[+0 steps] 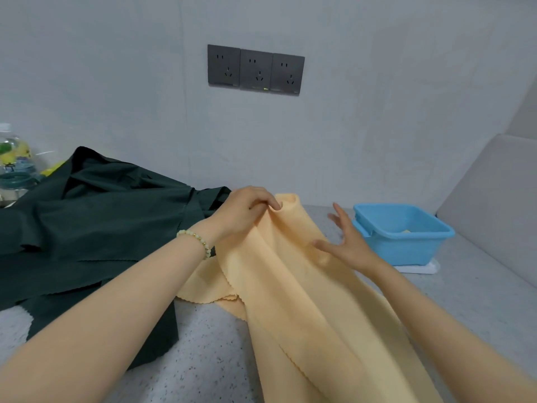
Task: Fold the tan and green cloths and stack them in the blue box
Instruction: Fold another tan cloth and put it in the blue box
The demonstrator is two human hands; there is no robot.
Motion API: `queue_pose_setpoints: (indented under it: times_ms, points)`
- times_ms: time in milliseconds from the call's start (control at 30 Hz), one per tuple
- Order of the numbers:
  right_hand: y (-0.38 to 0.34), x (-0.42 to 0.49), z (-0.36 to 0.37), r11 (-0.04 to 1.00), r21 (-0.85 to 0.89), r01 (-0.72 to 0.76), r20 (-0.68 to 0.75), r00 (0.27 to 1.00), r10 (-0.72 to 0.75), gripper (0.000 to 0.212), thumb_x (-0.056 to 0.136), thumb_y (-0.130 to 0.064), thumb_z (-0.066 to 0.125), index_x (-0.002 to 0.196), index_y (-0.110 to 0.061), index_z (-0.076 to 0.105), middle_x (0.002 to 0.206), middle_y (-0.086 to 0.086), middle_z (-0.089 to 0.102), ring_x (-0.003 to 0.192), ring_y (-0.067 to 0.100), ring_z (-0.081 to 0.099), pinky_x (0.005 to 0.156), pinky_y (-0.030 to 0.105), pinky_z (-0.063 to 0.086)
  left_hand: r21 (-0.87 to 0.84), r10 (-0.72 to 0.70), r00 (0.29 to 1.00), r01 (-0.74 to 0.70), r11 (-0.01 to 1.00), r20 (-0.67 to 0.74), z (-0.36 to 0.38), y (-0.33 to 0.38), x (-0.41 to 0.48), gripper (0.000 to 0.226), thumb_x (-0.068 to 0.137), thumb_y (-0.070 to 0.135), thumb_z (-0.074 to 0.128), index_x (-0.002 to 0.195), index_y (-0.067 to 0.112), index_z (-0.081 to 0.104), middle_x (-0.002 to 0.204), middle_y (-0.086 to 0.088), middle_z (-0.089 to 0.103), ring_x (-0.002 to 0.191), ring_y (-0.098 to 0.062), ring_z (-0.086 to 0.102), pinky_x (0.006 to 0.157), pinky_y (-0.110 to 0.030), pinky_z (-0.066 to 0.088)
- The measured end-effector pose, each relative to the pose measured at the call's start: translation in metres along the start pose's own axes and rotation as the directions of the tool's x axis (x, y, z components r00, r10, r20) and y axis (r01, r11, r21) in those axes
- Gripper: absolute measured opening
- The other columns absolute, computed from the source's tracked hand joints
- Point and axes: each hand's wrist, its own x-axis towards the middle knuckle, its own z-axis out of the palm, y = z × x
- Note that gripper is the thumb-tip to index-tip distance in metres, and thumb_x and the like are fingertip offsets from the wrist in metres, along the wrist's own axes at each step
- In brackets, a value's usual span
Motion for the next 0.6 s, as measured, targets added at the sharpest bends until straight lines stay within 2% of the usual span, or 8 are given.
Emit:
queue_pose_setpoints:
  times_ms: [100,200,267,333,400,467,533,600]
  points:
    - [-0.016,0.002,-0.004,0.987,-0.157,0.029,0.135,0.991,-0.007,0.011,0.084,-0.018,0.07,0.094,-0.02,0.067,0.093,-0.007,0.063,0.092,0.007,0.056,0.083,0.024,0.038,-0.082,-0.02,0.997,0.014,0.997,-0.069,0.002,0.001,-0.003,0.045,0.092,-0.005,0.041,0.088,0.031,0.068,0.1,0.018,0.065,0.105,-0.007,0.059,0.099,-0.031,0.044]
    - [-0.034,0.006,-0.009,0.949,-0.289,0.122,-0.182,0.967,-0.18,0.015,0.089,-0.016,0.06,0.076,-0.01,0.066,0.069,-0.001,0.06,0.072,0.016,0.053,0.067,0.032,0.039,0.035,0.032,0.984,-0.026,0.999,-0.177,-0.015,0.001,0.0,0.041,0.093,-0.001,0.039,0.109,0.022,0.068,0.107,0.015,0.066,0.108,-0.009,0.058,0.099,-0.034,0.043]
    - [-0.054,0.005,-0.014,0.896,-0.379,0.232,-0.432,0.811,-0.393,0.019,0.088,-0.013,0.052,0.089,-0.016,0.071,0.078,-0.001,0.068,0.074,0.018,0.057,0.068,0.033,0.043,0.163,0.103,0.949,-0.055,0.985,-0.299,-0.032,0.003,0.007,0.046,0.092,-0.001,0.036,0.117,0.025,0.064,0.113,0.013,0.065,0.112,-0.013,0.055,0.103,-0.037,0.037]
    - [-0.068,0.002,-0.012,0.805,-0.476,0.353,-0.465,0.677,-0.571,0.033,0.082,-0.008,0.045,0.098,-0.02,0.071,0.087,-0.003,0.07,0.078,0.019,0.056,0.075,0.033,0.042,0.254,0.134,0.916,-0.036,0.967,-0.379,-0.039,0.002,0.012,0.054,0.09,-0.001,0.032,0.127,0.03,0.056,0.125,0.011,0.06,0.121,-0.017,0.048,0.107,-0.033,0.026]
    - [-0.066,0.007,-0.002,0.76,-0.574,0.307,-0.344,0.751,-0.563,0.046,0.083,-0.004,0.042,0.122,-0.02,0.061,0.114,0.002,0.066,0.1,0.023,0.056,0.096,0.036,0.035,0.338,-0.039,0.94,0.161,0.927,-0.34,-0.034,-0.007,0.013,0.063,0.091,-0.002,0.032,0.146,0.029,0.033,0.146,0.001,0.041,0.138,-0.023,0.027,0.114,-0.035,0.014]
    - [-0.046,0.011,0.012,0.731,-0.676,0.097,-0.203,0.929,-0.311,0.062,0.092,-0.008,0.041,0.149,-0.015,0.021,0.154,0.009,0.027,0.141,0.024,0.026,0.115,0.041,0.013,0.444,-0.389,0.896,0.444,0.778,-0.214,-0.018,-0.018,0.005,0.07,0.094,0.002,0.035,0.153,0.021,0.002,0.159,-0.005,0.012,0.146,-0.026,0.004,0.119,-0.043,0.003]
    - [-0.022,0.008,0.025,0.694,-0.719,-0.047,-0.136,0.988,-0.074,0.073,0.096,-0.018,0.04,0.151,-0.016,-0.009,0.159,0.009,-0.008,0.147,0.024,-0.004,0.118,0.044,0.001,0.488,-0.598,0.796,0.561,0.669,-0.095,0.002,-0.028,-0.008,0.07,0.1,0.019,0.036,0.151,0.014,-0.011,0.16,-0.008,-0.003,0.147,-0.029,-0.002,0.119,-0.045,0.002]
    - [0.0,0.004,0.037,0.686,-0.726,-0.048,-0.075,0.997,-0.01,0.076,0.097,-0.027,0.039,0.149,-0.019,-0.016,0.158,0.009,-0.016,0.146,0.024,-0.011,0.119,0.045,-0.001,0.479,-0.671,0.741,0.574,0.664,0.041,0.025,-0.034,-0.023,0.07,0.101,0.037,0.03,0.151,0.014,-0.014,0.16,-0.01,-0.009,0.147,-0.031,-0.004,0.119,-0.045,0.003]
